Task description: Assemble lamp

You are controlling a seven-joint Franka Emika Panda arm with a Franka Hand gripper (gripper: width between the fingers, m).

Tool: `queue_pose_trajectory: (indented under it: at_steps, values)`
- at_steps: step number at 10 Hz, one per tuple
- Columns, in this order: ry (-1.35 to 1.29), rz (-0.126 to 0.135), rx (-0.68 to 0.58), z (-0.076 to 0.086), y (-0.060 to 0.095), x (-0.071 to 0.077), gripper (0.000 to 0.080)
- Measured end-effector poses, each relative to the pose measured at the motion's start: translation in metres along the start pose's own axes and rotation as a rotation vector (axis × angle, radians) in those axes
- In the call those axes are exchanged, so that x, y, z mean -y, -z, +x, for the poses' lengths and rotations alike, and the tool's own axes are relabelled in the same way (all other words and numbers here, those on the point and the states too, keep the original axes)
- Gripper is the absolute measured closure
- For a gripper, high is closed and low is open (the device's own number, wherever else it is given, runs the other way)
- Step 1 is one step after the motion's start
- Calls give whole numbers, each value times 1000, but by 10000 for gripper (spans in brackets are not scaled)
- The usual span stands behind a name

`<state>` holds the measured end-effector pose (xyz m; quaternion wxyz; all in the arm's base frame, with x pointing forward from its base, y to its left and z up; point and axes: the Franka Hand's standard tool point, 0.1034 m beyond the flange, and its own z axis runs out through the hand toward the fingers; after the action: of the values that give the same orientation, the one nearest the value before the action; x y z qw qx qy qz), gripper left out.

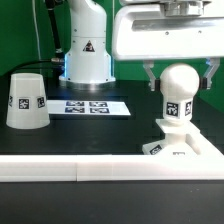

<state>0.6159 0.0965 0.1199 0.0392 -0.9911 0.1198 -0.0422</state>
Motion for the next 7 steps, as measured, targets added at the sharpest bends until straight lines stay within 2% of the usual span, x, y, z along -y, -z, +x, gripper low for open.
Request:
queue_pose_trajectory:
  at_steps: [3, 7]
  values:
    - [-350, -3, 43, -7, 0, 1, 222]
    - [-633, 6, 89, -8, -2, -1, 222]
